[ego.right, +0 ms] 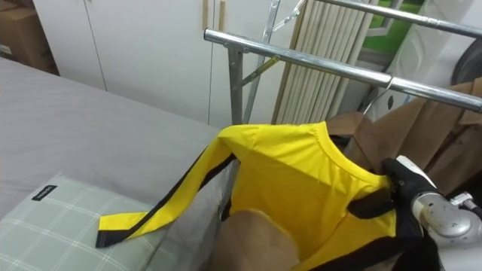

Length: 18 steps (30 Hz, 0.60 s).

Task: Hang clothes

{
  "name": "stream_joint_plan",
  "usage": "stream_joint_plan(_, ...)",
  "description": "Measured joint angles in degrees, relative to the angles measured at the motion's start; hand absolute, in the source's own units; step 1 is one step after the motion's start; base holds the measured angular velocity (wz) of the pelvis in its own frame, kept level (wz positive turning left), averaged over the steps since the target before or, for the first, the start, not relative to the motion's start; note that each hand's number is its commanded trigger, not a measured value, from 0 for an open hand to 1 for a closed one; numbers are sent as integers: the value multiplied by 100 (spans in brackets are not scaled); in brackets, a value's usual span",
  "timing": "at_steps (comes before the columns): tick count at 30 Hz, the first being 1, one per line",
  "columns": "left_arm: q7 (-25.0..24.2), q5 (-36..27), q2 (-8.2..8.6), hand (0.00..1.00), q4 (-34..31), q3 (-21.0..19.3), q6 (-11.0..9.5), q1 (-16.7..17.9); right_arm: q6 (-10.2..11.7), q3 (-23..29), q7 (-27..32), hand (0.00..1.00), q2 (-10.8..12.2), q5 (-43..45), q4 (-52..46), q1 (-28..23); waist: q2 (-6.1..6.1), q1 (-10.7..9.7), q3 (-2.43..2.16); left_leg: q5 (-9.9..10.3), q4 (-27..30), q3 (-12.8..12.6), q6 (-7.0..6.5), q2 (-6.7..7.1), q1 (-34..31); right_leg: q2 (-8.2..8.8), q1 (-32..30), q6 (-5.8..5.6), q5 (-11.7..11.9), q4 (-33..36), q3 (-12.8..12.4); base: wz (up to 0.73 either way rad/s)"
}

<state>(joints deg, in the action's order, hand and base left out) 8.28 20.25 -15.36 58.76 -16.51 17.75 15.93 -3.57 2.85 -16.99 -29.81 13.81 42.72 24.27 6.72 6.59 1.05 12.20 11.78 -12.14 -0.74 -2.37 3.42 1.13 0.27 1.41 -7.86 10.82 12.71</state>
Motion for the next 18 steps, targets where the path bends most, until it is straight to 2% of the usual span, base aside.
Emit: stream_joint_plan(18,0,0,-7,0,-18,84,2,0,-39,-178,-29,0,27,31,381,118,-12,4,3,-3,-34,15,5,2,-6,-5,-2,1,2,4,4,0)
